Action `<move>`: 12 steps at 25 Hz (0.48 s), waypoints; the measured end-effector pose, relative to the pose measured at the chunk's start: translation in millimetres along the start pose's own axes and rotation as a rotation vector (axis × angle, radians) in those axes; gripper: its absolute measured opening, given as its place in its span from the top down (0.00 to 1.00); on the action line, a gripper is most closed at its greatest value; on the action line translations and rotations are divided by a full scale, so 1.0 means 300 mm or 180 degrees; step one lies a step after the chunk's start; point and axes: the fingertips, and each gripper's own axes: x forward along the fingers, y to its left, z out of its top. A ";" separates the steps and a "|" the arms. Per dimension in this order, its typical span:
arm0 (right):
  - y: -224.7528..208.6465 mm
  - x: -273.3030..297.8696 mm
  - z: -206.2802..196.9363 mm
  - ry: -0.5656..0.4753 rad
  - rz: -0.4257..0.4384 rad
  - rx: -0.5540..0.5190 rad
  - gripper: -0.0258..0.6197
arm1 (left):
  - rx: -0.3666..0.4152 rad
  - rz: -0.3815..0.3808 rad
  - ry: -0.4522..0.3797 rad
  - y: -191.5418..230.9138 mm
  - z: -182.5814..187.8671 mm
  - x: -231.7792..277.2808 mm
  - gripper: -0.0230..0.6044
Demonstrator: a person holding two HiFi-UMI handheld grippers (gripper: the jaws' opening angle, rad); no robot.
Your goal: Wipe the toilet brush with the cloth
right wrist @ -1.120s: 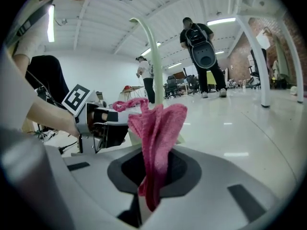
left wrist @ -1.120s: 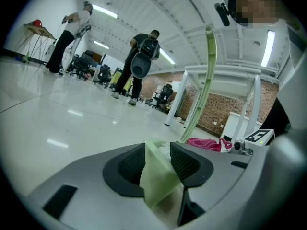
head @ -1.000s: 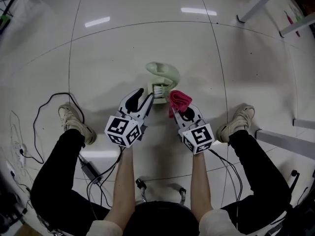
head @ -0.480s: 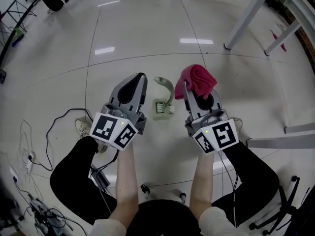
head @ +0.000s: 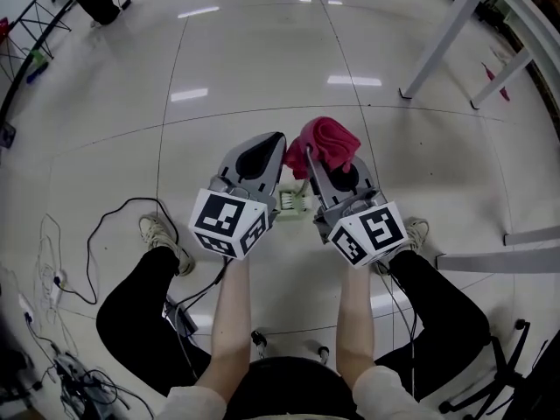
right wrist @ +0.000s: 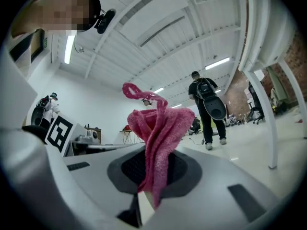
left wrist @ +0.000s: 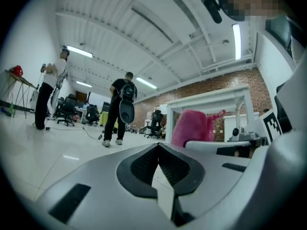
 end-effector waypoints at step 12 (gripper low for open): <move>-0.185 -0.135 -0.493 0.0674 -0.0519 0.0456 0.91 | 0.0064 0.0065 -0.0155 0.008 0.010 -0.007 0.96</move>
